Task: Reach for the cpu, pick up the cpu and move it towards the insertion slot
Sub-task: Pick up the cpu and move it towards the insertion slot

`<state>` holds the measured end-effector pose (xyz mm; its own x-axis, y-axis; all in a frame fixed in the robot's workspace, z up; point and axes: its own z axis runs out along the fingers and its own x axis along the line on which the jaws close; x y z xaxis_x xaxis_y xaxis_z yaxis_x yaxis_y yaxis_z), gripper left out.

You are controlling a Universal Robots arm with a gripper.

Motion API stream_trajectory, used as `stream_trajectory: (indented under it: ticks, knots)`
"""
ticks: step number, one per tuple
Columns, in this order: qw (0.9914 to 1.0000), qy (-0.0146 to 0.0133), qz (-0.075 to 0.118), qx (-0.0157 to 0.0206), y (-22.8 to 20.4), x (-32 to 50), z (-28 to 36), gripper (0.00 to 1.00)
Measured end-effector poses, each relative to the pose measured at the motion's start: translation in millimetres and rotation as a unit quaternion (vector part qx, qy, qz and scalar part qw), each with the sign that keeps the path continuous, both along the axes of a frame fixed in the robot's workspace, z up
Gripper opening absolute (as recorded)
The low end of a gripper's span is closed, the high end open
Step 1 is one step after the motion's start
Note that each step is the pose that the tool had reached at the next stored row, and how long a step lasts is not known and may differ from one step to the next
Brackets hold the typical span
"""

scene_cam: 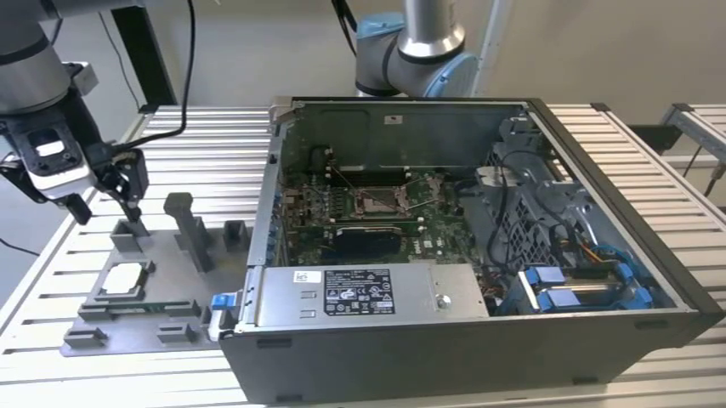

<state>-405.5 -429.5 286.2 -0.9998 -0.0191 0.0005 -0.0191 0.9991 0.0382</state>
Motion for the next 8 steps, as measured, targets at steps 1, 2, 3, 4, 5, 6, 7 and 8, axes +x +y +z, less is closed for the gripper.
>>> stream_trajectory:
  ticks: [1,2,3,4,5,6,7,8]
  knots:
    - [1.0,0.0,0.0,0.0,0.0,0.0,-0.5,1.0]
    - [1.0,-0.0001,0.0,0.0,0.0,0.0,-1.2,1.0]
    - [1.0,0.0,0.0,0.0,0.0,0.0,-1.8,1.0]
    - [1.0,0.0,0.0,0.0,0.0,0.0,-2.6,1.0]
    - [1.0,-0.0001,0.0,0.0,0.1,-0.1,-3.4,1.0]
    - [1.0,0.0,0.0,0.0,0.1,-0.2,-4.3,1.0]
    - [1.0,0.0,0.0,0.0,0.0,-0.3,-5.1,1.0]
    - [1.0,0.0,0.0,0.0,-0.1,-0.5,-5.8,1.0]
